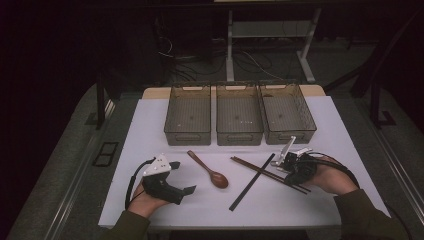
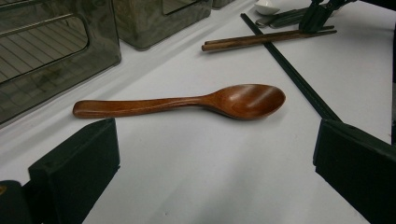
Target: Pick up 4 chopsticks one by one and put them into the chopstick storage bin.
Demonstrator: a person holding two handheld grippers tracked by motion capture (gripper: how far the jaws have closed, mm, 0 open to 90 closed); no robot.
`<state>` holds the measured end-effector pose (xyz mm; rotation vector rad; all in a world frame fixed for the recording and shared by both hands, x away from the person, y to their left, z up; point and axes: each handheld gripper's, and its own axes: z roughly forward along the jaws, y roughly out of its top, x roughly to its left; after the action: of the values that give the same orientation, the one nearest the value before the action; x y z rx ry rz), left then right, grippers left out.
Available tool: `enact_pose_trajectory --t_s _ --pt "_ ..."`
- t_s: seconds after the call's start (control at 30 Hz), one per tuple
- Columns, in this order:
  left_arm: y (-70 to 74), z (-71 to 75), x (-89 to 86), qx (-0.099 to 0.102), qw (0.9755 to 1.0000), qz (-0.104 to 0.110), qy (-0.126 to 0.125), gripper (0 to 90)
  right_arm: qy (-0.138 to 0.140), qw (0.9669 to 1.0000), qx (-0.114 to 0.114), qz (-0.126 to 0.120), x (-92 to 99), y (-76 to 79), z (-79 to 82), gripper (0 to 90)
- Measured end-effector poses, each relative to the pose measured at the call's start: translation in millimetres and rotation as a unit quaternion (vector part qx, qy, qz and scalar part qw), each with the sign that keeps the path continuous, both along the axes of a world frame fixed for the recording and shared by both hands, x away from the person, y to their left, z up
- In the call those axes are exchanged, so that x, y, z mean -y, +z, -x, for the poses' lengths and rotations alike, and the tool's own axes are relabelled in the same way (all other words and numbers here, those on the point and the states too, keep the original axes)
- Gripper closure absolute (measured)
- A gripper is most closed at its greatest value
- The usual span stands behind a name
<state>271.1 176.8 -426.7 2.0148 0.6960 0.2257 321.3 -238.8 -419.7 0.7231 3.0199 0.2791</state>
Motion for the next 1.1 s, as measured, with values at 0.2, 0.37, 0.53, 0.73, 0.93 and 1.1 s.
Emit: enact_pose_trajectory --t_s 0.2,0.37,0.53,0.73,0.93,1.1 --pt "0.0 0.1 0.2 0.0 1.0 0.0 0.0 0.0 0.0 1.0 -0.001 -0.001 0.4 -0.2 -0.2 84.0" --pt "-0.4 0.2 0.6 0.001 1.0 0.001 0.001 0.0 -0.002 1.0 0.0 -0.005 1.4 -0.5 -0.4 84.3" --pt "-0.5 0.1 0.6 0.001 1.0 0.0 0.001 0.0 0.0 1.0 0.0 -0.007 2.6 -0.6 -0.7 84.8" --pt "-0.3 0.0 0.3 0.0 1.0 0.0 0.001 0.0 0.005 0.9999 0.005 -0.01 4.5 -0.6 -0.9 84.9" --pt "-0.3 0.0 0.2 0.0 1.0 0.0 0.001 0.0 -0.004 0.9997 0.01 -0.023 9.5 2.0 -2.2 84.8" --pt "-0.4 0.1 0.3 0.001 1.0 0.001 0.001 0.0 -0.009 0.9986 0.014 -0.051 15.8 6.7 -2.6 84.8"
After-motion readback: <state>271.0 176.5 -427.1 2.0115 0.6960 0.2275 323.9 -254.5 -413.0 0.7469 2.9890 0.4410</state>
